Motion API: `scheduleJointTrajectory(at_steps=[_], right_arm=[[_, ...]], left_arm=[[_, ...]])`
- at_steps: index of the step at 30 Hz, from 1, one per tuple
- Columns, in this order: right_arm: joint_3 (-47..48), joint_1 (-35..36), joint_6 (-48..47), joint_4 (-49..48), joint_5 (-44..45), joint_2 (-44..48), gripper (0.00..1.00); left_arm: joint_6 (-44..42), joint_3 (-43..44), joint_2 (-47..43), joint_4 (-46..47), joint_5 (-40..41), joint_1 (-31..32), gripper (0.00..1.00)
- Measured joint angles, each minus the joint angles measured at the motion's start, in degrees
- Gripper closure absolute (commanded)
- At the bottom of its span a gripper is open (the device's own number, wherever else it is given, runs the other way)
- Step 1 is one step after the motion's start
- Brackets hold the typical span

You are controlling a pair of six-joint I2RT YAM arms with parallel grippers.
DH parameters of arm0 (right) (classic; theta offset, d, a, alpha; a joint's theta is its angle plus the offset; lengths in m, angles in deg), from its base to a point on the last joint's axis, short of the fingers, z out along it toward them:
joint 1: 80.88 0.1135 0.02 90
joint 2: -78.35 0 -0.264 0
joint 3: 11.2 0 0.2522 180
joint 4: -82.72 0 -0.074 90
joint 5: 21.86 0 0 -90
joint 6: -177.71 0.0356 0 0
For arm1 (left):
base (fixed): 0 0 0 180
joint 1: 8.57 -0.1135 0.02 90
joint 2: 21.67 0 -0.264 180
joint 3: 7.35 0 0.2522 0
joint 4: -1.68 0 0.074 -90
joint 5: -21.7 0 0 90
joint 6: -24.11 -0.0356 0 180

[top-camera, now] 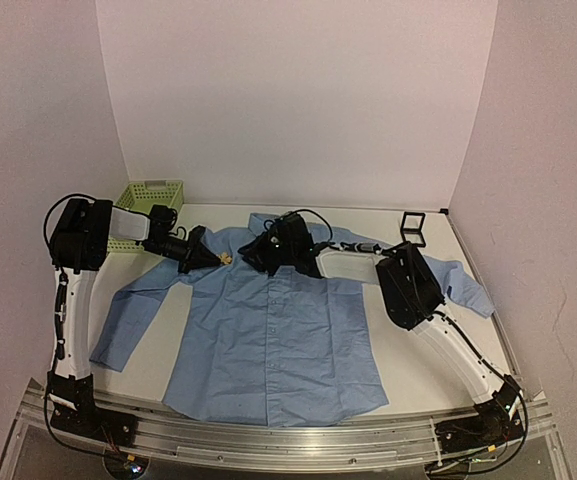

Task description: Pin the brooch onto the clothing

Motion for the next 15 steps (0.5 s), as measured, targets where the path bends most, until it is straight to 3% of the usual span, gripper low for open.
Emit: scheduleJointTrajectory(at_steps=[15], right_arm=[[-0.16,-0.66,4.45,-2.13,2.06,-1.64,0.89]], left_arm=[[-1.32,-0.09,0.0,-0.04,0.02,-0.37,1.0]])
